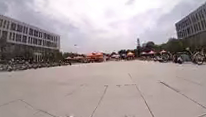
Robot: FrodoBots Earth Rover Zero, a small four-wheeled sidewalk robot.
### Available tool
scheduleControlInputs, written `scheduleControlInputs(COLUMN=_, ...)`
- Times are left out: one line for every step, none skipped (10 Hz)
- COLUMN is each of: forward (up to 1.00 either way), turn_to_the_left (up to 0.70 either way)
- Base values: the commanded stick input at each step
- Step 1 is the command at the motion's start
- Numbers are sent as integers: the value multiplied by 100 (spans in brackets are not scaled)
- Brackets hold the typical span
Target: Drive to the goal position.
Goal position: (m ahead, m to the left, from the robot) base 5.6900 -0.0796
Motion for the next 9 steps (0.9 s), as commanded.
scheduleControlInputs(forward=85, turn_to_the_left=0)
scheduleControlInputs(forward=85, turn_to_the_left=0)
scheduleControlInputs(forward=85, turn_to_the_left=0)
scheduleControlInputs(forward=85, turn_to_the_left=0)
scheduleControlInputs(forward=85, turn_to_the_left=0)
scheduleControlInputs(forward=85, turn_to_the_left=0)
scheduleControlInputs(forward=85, turn_to_the_left=0)
scheduleControlInputs(forward=85, turn_to_the_left=0)
scheduleControlInputs(forward=85, turn_to_the_left=-2)
